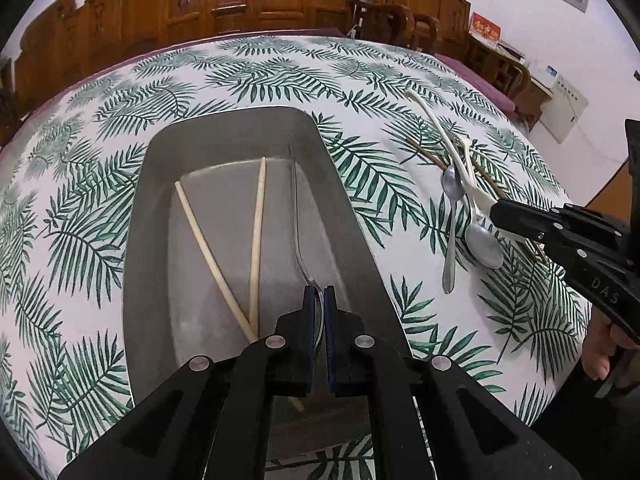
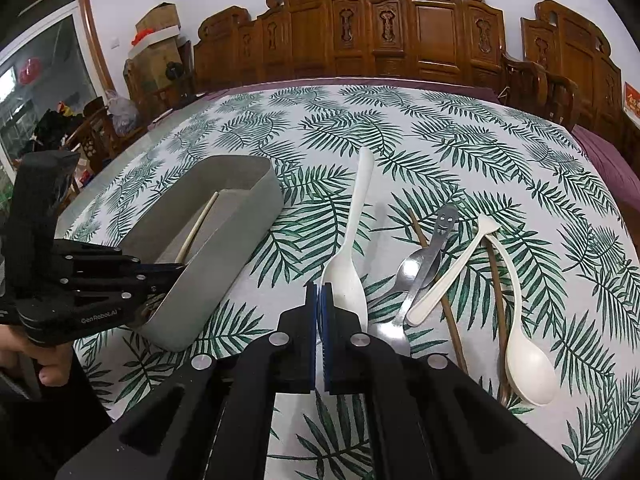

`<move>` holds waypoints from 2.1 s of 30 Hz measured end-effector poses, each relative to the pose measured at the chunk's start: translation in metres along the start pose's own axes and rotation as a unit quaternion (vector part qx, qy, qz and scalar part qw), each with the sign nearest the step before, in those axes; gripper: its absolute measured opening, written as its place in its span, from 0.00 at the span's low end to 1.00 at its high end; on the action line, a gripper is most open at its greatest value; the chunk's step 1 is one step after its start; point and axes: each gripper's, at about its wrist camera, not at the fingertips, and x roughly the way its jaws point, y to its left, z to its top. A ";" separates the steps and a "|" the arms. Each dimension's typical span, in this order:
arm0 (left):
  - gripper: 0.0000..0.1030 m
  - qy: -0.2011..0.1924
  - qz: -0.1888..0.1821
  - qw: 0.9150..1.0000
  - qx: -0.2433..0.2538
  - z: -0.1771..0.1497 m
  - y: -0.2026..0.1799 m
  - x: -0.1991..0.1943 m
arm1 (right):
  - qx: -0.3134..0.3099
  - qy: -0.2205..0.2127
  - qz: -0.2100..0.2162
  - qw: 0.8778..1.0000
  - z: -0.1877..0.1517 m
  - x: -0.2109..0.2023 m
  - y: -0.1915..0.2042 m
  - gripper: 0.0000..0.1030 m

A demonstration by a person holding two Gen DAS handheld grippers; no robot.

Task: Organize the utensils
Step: 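Carry the fork into the tray and open the left tool while the right tool holds the spoon, then lower the white spoon into the tray and open the right tool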

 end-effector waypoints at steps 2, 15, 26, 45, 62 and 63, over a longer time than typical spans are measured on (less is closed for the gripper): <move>0.03 0.004 0.002 1.000 0.000 0.000 0.000 0.003 | -0.001 0.000 0.001 1.000 0.000 0.000 0.001 0.03; 0.04 -0.022 0.016 1.000 -0.001 0.004 0.004 -0.015 | -0.001 0.002 0.002 1.000 -0.001 0.001 0.003 0.03; 0.08 -0.096 0.016 0.995 -0.004 0.018 0.024 -0.074 | 0.009 -0.017 0.028 0.999 0.008 -0.014 0.032 0.03; 0.09 -0.135 0.034 0.989 -0.038 0.021 0.063 -0.104 | 0.042 0.028 0.114 0.992 0.030 0.049 0.113 0.03; 0.09 -0.135 0.024 0.990 -0.030 0.021 0.052 -0.100 | 0.001 -0.020 0.077 0.997 0.019 0.001 0.089 0.07; 0.09 -0.134 0.022 0.990 -0.029 0.021 0.050 -0.099 | -0.001 -0.023 0.070 0.997 0.019 -0.003 0.084 0.07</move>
